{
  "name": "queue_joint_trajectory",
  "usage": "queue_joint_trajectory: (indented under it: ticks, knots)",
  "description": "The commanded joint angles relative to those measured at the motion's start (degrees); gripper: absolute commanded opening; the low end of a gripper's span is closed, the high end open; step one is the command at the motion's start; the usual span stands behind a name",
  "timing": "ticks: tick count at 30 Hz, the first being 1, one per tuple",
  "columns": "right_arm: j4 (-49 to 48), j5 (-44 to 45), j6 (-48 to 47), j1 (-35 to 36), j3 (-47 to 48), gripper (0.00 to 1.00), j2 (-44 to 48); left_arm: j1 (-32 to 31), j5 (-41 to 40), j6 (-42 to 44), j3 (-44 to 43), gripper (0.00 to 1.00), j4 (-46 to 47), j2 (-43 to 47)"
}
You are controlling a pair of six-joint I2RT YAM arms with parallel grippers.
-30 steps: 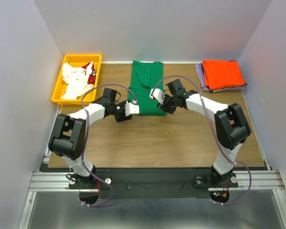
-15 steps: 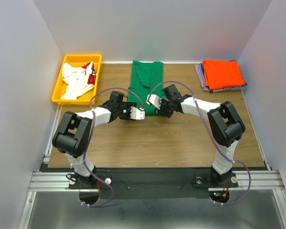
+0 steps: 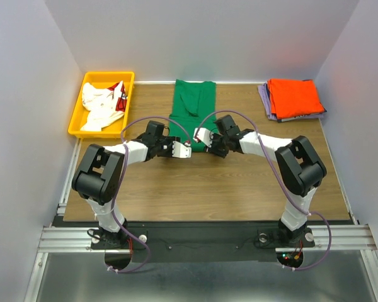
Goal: Fold and stack the t-shirts
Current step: Fold the tshirt
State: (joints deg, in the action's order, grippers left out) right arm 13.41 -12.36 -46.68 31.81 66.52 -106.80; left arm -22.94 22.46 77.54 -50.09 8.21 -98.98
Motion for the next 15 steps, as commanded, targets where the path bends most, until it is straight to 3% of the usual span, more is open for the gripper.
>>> queue_joint_trajectory:
  ticks: [1, 4, 6, 9, 11, 13, 15]
  knots:
    - [1.36, 0.58, -0.34, 1.06, -1.22, 0.45, 2.39, -0.35, 1.01, -0.54, -1.68, 0.46, -0.73, -0.25]
    - [1.27, 0.67, -0.70, 1.41, -1.48, 0.47, 1.34, -0.35, 1.27, -1.51, -2.82, 0.46, -1.35, -0.86]
    - [0.83, 0.76, -0.70, 1.50, -1.48, 0.47, 0.55, -0.35, 1.45, -1.77, -3.87, 0.41, -2.23, -1.57]
    - [0.39, 1.55, -1.14, 1.50, -1.04, 0.30, -1.56, -0.35, 2.06, -1.78, -4.76, 0.26, -3.37, -2.01]
    - [0.30, 1.99, -1.05, 1.50, -1.13, 0.12, -1.92, -0.35, 2.76, -1.78, -5.20, 0.13, -5.38, -1.40]
    - [0.48, 1.99, -0.61, 1.50, -1.65, 0.03, -0.78, -0.35, 4.43, -1.69, -5.55, 0.02, -8.10, 0.44]
    - [1.61, 1.73, -0.35, 1.50, -2.71, 0.01, 2.82, -0.35, 6.44, -1.25, -5.11, 0.00, -11.88, 2.47]
